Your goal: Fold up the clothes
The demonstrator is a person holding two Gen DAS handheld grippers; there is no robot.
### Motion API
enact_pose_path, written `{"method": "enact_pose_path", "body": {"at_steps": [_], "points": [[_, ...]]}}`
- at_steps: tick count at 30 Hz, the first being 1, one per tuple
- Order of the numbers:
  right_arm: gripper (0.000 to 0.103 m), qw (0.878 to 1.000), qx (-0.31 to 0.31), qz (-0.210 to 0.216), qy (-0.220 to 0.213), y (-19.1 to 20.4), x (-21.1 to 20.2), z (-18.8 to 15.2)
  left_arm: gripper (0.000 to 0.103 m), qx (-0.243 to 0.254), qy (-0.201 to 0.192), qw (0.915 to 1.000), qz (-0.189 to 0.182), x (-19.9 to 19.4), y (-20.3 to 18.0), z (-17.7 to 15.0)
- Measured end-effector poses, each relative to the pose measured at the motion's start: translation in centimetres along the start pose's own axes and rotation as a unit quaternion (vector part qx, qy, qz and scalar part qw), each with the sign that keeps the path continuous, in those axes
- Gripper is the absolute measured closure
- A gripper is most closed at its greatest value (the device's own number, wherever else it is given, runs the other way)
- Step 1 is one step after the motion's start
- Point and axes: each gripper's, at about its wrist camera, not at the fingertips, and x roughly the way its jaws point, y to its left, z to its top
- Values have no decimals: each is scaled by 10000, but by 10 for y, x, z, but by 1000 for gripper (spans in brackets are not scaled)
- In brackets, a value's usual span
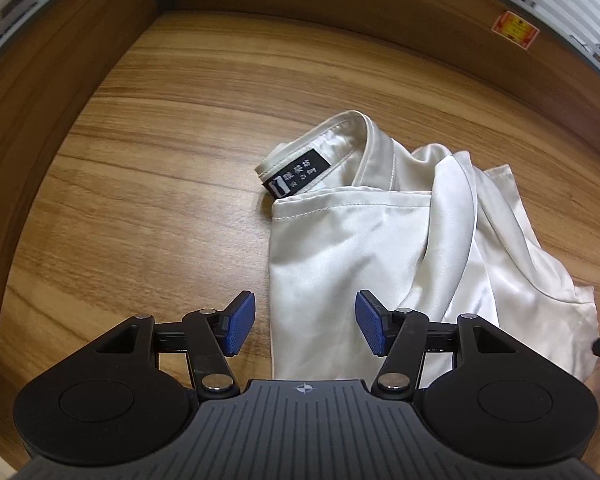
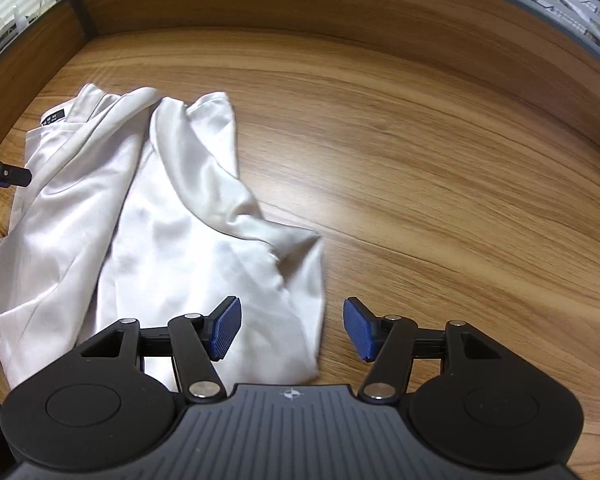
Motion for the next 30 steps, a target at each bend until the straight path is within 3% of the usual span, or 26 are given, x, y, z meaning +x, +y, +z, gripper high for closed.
{"method": "enact_pose_path", "body": {"at_steps": [9, 17, 22, 24, 25, 26, 27, 28, 30], "points": [[39, 9998, -123, 0, 124, 21, 24, 9, 43, 184, 107, 9992, -326, 7, -15, 4], [40, 9996, -226, 19, 183, 26, 35, 10, 43, 276, 203, 9987, -372, 15, -34, 5], [51, 9995, -267, 53, 179, 30, 37, 9, 41, 266, 190, 9988, -377, 16, -44, 8], [64, 9994, -316, 70, 147, 32, 36, 8, 42, 323, 195, 9986, -379, 17, -48, 8], [70, 9993, -348, 81, 130, 34, 35, 8, 46, 366, 193, 9985, -364, 18, -50, 8], [83, 9991, -393, 83, 114, 36, 34, 8, 53, 421, 175, 9984, -322, 18, -53, 6], [91, 9988, -482, 52, 100, 39, 34, 8, 76, 548, 132, 9982, -184, 17, -56, 4], [91, 9984, -566, 19, 87, 41, 33, 8, 89, 603, 116, 9980, -119, 16, -57, 3], [93, 9976, -692, -74, 43, 45, 30, 6, 97, 651, 39, 9977, -164, 11, -54, -1]]}}
